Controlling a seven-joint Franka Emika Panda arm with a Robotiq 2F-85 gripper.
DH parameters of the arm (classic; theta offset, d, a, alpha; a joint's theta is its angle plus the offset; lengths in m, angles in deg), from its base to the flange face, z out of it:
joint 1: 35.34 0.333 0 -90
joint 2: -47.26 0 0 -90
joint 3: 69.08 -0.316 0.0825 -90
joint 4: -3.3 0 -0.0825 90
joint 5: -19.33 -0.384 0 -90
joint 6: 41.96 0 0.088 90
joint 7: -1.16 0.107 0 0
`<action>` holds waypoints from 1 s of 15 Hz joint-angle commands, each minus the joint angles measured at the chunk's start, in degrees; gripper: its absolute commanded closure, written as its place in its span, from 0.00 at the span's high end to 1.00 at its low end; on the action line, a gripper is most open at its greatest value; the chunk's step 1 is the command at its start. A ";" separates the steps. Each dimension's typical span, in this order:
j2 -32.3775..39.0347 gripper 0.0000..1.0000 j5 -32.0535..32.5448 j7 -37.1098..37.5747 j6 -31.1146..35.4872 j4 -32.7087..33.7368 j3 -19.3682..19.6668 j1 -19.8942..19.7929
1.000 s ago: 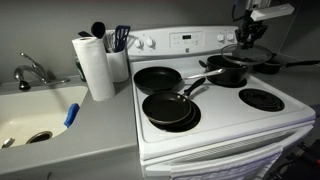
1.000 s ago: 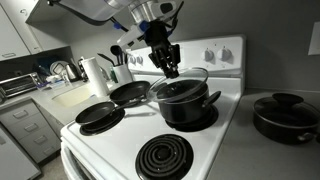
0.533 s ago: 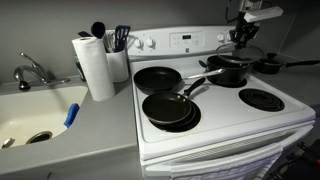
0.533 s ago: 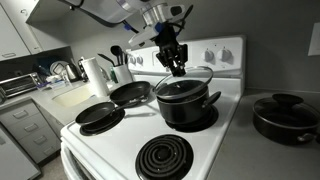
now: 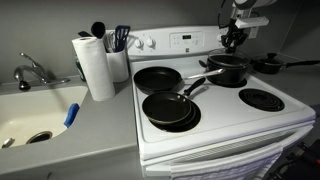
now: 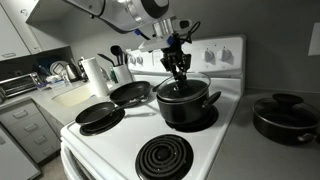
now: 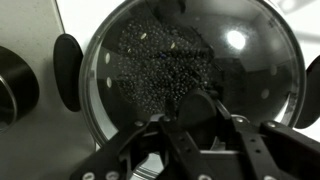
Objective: Put the lid on the black pot on the right back plate of the stove
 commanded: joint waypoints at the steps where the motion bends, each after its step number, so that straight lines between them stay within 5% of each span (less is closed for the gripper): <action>1: 2.58 0.14 -1.92 -2.85 -0.63 4.23 0.02 -0.15; 15: 2.77 0.14 -1.79 -2.22 -7.23 4.22 0.25 0.25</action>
